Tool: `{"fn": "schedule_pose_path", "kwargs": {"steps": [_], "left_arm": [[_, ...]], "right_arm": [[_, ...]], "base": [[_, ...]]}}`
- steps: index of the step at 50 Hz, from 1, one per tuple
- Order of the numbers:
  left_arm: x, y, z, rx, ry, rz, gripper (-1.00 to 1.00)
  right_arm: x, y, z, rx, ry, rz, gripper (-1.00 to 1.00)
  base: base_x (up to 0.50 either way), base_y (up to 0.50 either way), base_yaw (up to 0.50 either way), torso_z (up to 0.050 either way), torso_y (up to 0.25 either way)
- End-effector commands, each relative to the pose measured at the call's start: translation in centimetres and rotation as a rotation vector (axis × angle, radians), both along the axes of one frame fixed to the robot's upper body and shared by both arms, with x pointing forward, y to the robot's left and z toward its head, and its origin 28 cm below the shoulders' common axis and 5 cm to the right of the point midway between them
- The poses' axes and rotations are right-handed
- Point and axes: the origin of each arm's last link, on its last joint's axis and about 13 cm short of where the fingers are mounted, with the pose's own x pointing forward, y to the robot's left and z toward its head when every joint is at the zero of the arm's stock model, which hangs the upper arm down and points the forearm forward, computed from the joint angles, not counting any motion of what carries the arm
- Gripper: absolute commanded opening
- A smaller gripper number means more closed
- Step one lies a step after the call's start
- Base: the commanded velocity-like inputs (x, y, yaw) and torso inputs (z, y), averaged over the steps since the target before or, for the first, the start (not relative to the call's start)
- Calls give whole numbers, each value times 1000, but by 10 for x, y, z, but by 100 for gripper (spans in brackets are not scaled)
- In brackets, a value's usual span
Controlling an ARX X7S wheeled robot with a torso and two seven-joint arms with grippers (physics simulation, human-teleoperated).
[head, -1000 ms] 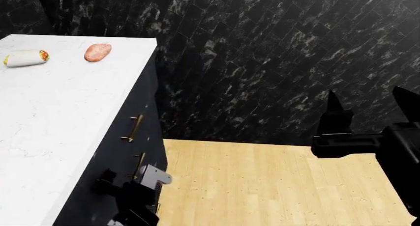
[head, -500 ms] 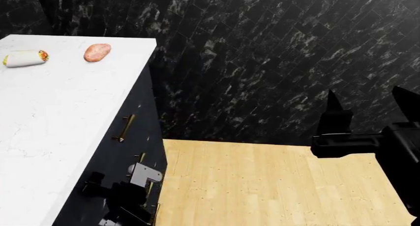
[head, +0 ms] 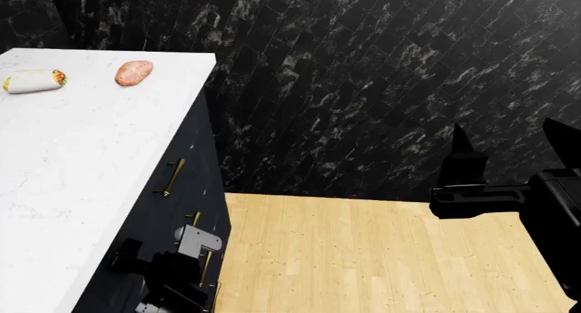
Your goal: Close the right drawer.
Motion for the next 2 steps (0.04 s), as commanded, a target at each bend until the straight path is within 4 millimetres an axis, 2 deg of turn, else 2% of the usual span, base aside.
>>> {"fn": "schedule_pose_path", "kwargs": {"steps": [1, 2], "left_arm": [[-16, 26, -10, -8, 63, 164, 100], [-16, 25, -11, -9, 60, 156, 100]], "right_arm": [[0, 0, 0, -2, -2, 0, 100], [0, 0, 0, -2, -1, 0, 100]], "base": [[0, 0, 0, 0, 0], [0, 0, 0, 0, 0]]}}
